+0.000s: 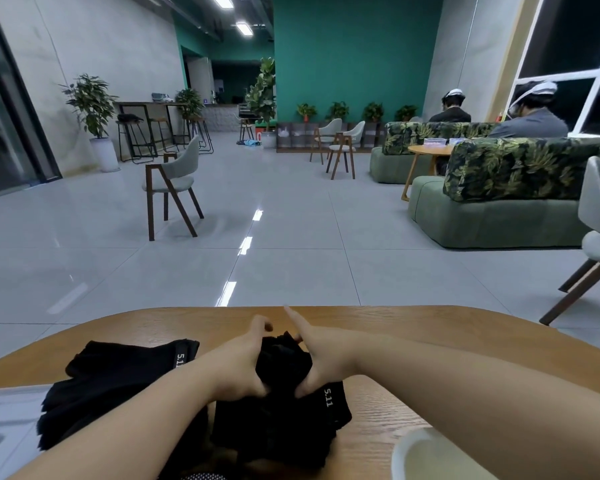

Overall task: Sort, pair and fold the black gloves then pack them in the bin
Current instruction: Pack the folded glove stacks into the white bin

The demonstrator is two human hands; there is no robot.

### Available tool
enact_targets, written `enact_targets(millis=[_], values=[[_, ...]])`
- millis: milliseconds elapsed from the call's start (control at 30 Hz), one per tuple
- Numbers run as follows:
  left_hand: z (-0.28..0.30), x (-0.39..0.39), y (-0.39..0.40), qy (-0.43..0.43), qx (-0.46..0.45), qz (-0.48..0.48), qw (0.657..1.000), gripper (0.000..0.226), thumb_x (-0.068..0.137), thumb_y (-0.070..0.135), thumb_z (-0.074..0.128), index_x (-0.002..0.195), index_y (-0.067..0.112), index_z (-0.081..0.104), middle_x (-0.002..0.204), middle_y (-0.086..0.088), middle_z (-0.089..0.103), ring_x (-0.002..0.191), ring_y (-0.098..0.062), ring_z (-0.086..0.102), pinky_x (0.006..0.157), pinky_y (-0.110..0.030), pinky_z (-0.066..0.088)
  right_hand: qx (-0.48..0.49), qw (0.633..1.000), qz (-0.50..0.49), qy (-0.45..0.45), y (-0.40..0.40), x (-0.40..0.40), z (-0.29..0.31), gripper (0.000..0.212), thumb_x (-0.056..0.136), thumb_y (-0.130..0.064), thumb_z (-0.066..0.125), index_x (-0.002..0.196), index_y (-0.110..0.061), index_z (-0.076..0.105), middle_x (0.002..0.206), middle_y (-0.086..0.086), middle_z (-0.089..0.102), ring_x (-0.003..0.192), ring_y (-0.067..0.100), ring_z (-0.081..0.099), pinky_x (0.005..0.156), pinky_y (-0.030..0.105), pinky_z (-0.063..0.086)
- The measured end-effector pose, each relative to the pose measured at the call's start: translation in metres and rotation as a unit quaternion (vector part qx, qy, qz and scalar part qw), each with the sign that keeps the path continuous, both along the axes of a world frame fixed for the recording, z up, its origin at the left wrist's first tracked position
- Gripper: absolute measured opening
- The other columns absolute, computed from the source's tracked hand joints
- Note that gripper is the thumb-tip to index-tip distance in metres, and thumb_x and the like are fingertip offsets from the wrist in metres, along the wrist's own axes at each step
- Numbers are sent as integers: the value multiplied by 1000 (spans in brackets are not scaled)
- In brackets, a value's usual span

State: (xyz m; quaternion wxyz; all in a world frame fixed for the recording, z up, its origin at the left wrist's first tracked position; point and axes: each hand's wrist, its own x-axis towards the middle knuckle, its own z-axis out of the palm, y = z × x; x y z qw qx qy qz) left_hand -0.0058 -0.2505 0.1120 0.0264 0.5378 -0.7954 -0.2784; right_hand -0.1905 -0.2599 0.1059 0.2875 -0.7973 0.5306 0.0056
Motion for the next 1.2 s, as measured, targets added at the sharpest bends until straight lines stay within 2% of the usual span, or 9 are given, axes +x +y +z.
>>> enact_targets(millis=[200, 333, 467, 700, 800, 900, 1067, 1133, 1200], values=[[36, -8, 30, 4, -214, -64, 975, 68, 83, 18, 58, 132, 30, 12, 81, 10, 51, 68, -7, 50, 59, -22, 43, -100, 995, -16, -24, 32, -12, 48, 134, 67, -38, 83, 140, -40, -30, 137, -2, 46, 112, 22, 53, 96, 34, 45], [56, -11, 39, 56, -304, -88, 947, 72, 79, 17, 62, 120, 40, 8, 95, 2, 57, 77, -12, 53, 66, -28, 48, -191, 981, -20, -36, 60, -22, 84, 134, 62, -41, 85, 144, -38, -22, 114, -19, 43, 123, 18, 35, 104, 39, 38], [86, -20, 60, 85, -371, -125, 916, 72, 81, 18, 66, 121, 38, 9, 100, 6, 53, 83, -12, 50, 73, -26, 48, -243, 969, -27, -39, 92, -40, 118, 133, 63, -43, 83, 144, -38, -23, 144, -4, 24, 134, 18, 19, 112, 37, 25], [124, -50, 111, 96, -487, -235, 835, 71, 70, 14, 79, 121, 25, 30, 90, -3, 58, 81, -22, 53, 68, -20, 41, -307, 952, -4, 21, 156, -68, 161, 135, 62, -44, 83, 144, -36, -24, 154, -12, 5, 141, 9, 2, 116, 32, 10], [132, -70, 130, 97, -526, -278, 798, 68, 65, 11, 84, 115, 15, 38, 92, 0, 54, 80, -12, 43, 74, -17, 33, -281, 959, -26, 23, 184, -82, 170, 136, 61, -41, 85, 143, -41, -24, 151, -10, 18, 137, 12, 20, 112, 29, 23], [131, -95, 149, 116, -548, -291, 776, 65, 62, 10, 85, 111, 11, 42, 94, 0, 54, 81, -11, 41, 81, -16, 29, -217, 974, -58, -14, 211, -102, 166, 132, 68, -28, 83, 139, -47, -27, 133, -18, 40, 104, 2, 47, 86, 11, 38], [107, -131, 161, 168, -489, -291, 805, 58, 62, 8, 78, 102, 25, 40, 81, 12, 48, 73, -9, 37, 71, -14, 31, -208, 967, -128, -73, 252, -134, 141, 119, 75, -18, 72, 137, -54, -23, 119, -24, 52, 100, 7, 58, 89, 31, 49], [99, -146, 170, 185, -434, -258, 843, 58, 66, 13, 69, 94, 46, 31, 76, 22, 40, 74, -9, 38, 62, -14, 33, -218, 961, -158, -61, 272, -145, 131, 114, 79, -20, 68, 137, -54, -24, 116, -32, 49, 97, -2, 57, 85, 18, 46], [89, -157, 180, 195, -389, -246, 866, 59, 70, 20, 66, 100, 49, 26, 86, 28, 41, 81, -8, 40, 63, -14, 38, -223, 957, -182, -45, 294, -153, 124, 106, 85, -19, 64, 142, -45, -22, 105, -37, 47, 83, -22, 49, 73, 1, 37]])
